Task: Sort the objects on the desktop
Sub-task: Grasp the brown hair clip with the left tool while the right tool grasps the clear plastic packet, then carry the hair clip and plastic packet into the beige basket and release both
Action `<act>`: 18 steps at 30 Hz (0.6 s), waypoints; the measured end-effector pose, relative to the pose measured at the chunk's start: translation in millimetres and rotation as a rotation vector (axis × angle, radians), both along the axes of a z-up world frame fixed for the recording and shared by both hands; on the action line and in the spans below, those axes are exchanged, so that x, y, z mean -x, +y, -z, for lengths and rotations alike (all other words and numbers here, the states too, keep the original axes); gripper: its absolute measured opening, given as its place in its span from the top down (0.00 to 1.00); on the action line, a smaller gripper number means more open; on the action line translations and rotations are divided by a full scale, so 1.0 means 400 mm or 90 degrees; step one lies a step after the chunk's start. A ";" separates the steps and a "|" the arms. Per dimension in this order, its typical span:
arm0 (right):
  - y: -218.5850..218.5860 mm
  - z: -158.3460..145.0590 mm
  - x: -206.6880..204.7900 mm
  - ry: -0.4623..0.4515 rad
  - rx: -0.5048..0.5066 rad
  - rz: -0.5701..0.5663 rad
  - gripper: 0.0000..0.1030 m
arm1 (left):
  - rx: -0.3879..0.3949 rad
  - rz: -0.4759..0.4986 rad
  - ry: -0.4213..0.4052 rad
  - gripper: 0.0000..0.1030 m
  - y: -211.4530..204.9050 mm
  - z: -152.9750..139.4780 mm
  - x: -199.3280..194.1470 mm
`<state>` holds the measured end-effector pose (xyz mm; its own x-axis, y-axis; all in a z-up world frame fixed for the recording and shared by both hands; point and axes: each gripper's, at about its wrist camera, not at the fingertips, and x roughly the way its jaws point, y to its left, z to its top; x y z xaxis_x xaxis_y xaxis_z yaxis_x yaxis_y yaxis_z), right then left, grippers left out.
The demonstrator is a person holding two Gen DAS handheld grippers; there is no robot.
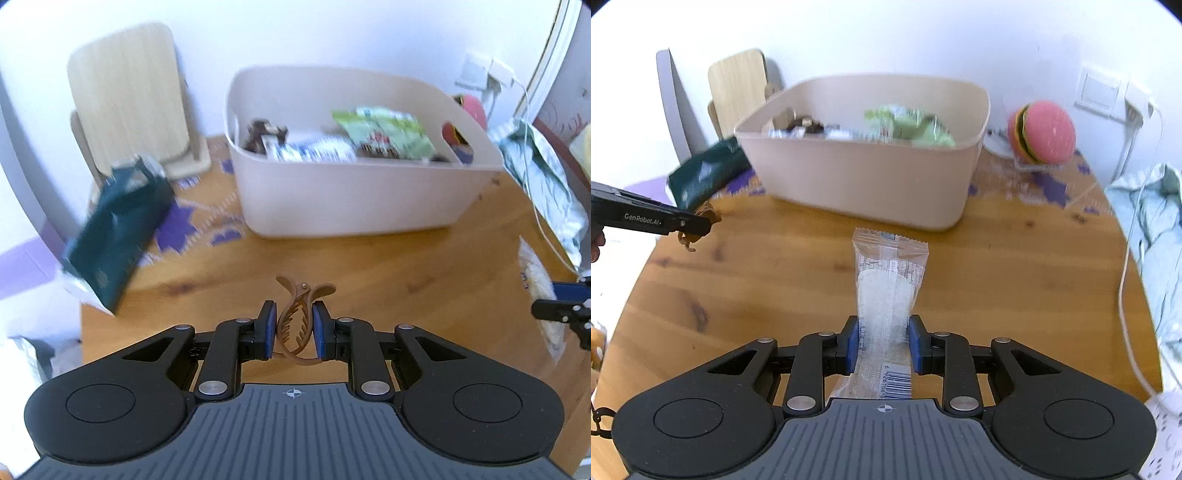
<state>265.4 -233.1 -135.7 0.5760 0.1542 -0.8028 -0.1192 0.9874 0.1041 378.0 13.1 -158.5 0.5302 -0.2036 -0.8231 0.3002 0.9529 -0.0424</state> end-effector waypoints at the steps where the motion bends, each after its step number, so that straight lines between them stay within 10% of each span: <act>1: -0.003 -0.012 -0.007 -0.008 -0.001 0.000 0.75 | 0.002 -0.003 -0.006 0.80 0.005 -0.011 -0.006; 18: -0.041 -0.161 -0.191 -0.129 0.031 0.000 0.75 | 0.038 -0.068 -0.108 0.80 -0.011 -0.161 -0.159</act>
